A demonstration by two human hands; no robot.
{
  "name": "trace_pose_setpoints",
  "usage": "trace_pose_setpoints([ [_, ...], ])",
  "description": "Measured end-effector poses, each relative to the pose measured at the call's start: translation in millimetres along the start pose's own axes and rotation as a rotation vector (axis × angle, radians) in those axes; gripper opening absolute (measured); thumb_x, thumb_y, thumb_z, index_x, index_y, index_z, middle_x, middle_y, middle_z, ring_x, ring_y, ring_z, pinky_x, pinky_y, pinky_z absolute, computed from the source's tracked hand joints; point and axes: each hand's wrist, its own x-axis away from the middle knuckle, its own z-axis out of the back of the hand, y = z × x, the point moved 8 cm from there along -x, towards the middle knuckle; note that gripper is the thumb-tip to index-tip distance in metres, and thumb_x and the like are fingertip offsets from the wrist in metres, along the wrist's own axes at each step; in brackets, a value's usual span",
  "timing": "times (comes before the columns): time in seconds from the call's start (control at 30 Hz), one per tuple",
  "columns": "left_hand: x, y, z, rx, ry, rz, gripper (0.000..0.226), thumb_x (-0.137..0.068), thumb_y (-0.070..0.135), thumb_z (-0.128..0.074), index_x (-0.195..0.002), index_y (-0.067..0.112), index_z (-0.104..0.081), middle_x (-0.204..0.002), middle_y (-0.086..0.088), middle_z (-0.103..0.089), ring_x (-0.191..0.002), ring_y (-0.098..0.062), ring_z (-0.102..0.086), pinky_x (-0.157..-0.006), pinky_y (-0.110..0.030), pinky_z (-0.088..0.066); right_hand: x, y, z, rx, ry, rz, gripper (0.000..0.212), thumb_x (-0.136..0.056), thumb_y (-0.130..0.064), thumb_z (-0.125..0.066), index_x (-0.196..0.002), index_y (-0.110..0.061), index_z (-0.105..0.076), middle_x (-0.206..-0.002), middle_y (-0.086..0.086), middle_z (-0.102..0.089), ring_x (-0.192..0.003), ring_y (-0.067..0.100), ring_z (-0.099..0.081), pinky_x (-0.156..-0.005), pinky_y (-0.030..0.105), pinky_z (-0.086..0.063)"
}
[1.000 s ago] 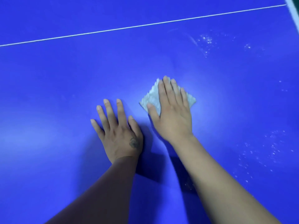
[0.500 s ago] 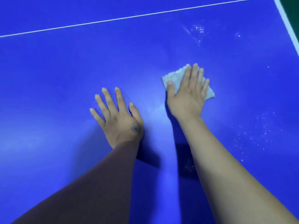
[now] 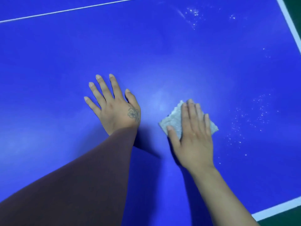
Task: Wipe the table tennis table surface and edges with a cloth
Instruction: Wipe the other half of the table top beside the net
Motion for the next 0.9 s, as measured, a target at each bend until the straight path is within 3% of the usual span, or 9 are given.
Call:
trace_pose_setpoints([
  [0.13,0,0,-1,-0.006,0.009,-0.004,0.066,-0.110,0.048,-0.024,-0.172,0.024,-0.020,-0.180,-0.009,-0.010,-0.166,-0.035,-0.005,-0.131,-0.063,-0.004,-24,45,7,0.002,0.036,-0.191,0.079,-0.108,-0.058,-0.027,-0.170,-0.014,-0.009,-0.179,0.001,-0.002,-0.165,0.018,0.004,-0.133,0.051,-0.004],
  [0.23,1,0,-2,-0.026,0.006,-0.003,0.066,-0.110,0.049,-0.022,-0.172,0.024,-0.020,-0.180,-0.008,-0.009,-0.166,-0.035,-0.005,-0.131,-0.064,-0.005,-58,40,6,-0.004,0.081,-0.277,0.079,-0.108,-0.057,-0.024,-0.169,-0.010,-0.009,-0.178,0.006,-0.002,-0.165,0.024,0.004,-0.132,0.053,-0.001],
  [0.37,1,2,-3,-0.024,-0.012,-0.008,0.067,-0.110,0.050,-0.020,-0.172,0.023,-0.017,-0.180,-0.009,-0.007,-0.166,-0.036,-0.003,-0.131,-0.065,-0.004,-71,-5,-1,0.010,0.109,-0.214,0.078,-0.107,-0.054,-0.027,-0.169,-0.008,-0.013,-0.178,0.008,-0.006,-0.165,0.027,-0.002,-0.132,0.053,-0.003],
  [0.53,1,1,0,-0.009,-0.011,-0.017,0.068,-0.109,0.050,-0.019,-0.172,0.023,-0.019,-0.180,-0.010,-0.009,-0.166,-0.037,-0.004,-0.130,-0.066,-0.004,-4,-46,-13,-0.027,0.042,-0.032,0.078,-0.107,-0.053,-0.034,-0.169,-0.011,-0.013,-0.178,0.004,-0.006,-0.165,0.021,0.001,-0.132,0.050,-0.004],
  [0.63,2,2,0,-0.031,-0.032,-0.022,0.070,-0.108,0.050,-0.017,-0.172,0.023,-0.015,-0.180,-0.009,-0.005,-0.166,-0.037,-0.002,-0.130,-0.066,-0.001,49,-21,-14,-0.005,-0.019,0.038,0.077,-0.109,-0.056,-0.032,-0.170,-0.015,-0.010,-0.178,0.000,-0.002,-0.165,0.018,0.004,-0.133,0.049,-0.004],
  [0.73,1,3,4,-0.004,-0.074,-0.017,0.070,-0.108,0.050,-0.019,-0.172,0.023,-0.015,-0.181,-0.007,-0.004,-0.166,-0.036,0.000,-0.130,-0.066,0.000,76,33,0,0.061,-0.030,-0.016,0.077,-0.108,-0.059,-0.030,-0.170,-0.018,-0.009,-0.179,-0.002,-0.002,-0.165,0.018,0.003,-0.133,0.050,-0.004],
  [0.9,6,8,17,0.100,-0.107,-0.149,0.059,-0.107,0.040,-0.032,-0.163,0.020,-0.041,-0.177,0.002,-0.026,-0.166,-0.031,-0.010,-0.130,-0.067,0.001,45,85,9,0.070,-0.060,-0.229,0.080,-0.106,-0.061,-0.016,-0.170,-0.015,-0.002,-0.178,0.001,0.005,-0.164,0.023,0.010,-0.131,0.054,0.004],
])
